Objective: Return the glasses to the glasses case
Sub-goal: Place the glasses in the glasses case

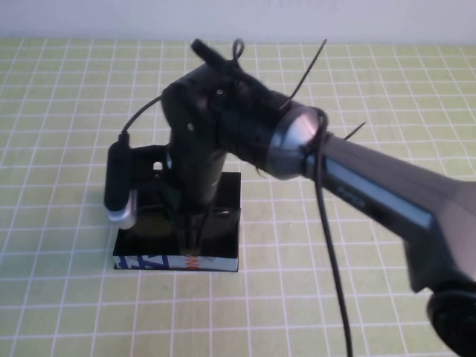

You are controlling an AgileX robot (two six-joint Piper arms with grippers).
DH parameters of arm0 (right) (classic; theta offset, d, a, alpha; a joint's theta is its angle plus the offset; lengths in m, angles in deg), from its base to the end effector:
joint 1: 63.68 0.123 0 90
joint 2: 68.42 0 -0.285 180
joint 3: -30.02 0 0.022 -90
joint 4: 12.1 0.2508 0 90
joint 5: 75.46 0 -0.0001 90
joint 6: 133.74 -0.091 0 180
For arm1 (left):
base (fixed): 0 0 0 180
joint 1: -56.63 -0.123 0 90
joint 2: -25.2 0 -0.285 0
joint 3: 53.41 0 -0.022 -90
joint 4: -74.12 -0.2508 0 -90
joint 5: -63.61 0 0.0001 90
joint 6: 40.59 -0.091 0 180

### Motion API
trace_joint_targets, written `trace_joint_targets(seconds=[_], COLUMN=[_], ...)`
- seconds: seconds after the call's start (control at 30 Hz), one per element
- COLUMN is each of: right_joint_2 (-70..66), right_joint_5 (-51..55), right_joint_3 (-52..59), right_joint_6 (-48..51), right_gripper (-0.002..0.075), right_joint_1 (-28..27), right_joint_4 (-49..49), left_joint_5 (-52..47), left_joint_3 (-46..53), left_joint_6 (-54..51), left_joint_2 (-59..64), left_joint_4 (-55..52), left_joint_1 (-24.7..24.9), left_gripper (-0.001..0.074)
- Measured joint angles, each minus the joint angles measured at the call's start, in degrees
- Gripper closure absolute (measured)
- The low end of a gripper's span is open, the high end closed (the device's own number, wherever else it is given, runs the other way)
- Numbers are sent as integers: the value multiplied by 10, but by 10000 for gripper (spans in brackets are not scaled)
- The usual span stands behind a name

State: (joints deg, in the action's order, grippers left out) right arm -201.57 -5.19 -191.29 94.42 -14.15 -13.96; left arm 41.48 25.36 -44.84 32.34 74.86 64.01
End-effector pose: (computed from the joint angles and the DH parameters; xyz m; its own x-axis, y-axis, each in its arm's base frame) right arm 0.3099 0.3589 0.2583 0.1605 -0.9704 -0.1806 -0.9616 -0.1125 -0.2504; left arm 0.0518 -0.0072 0.1700 -0.2982 0.1013 -0.9491 0.1519 0.9867 0.0576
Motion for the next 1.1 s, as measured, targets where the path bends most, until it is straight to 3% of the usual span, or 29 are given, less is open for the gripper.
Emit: trace_joint_targets(seconds=[0.2, 1.1], right_joint_2=[-47, -86], right_joint_5=[0, 2], right_joint_3=[-54, -56], right_joint_6=[-27, -36], right_gripper=[669, 671], right_joint_1=[9, 9], right_joint_4=[0, -15], left_joint_5=[0, 0], left_joint_3=[0, 0], left_joint_6=[0, 0], left_joint_2=[0, 0], left_joint_4=[0, -1], left_joint_1=[0, 0], left_gripper=[737, 737])
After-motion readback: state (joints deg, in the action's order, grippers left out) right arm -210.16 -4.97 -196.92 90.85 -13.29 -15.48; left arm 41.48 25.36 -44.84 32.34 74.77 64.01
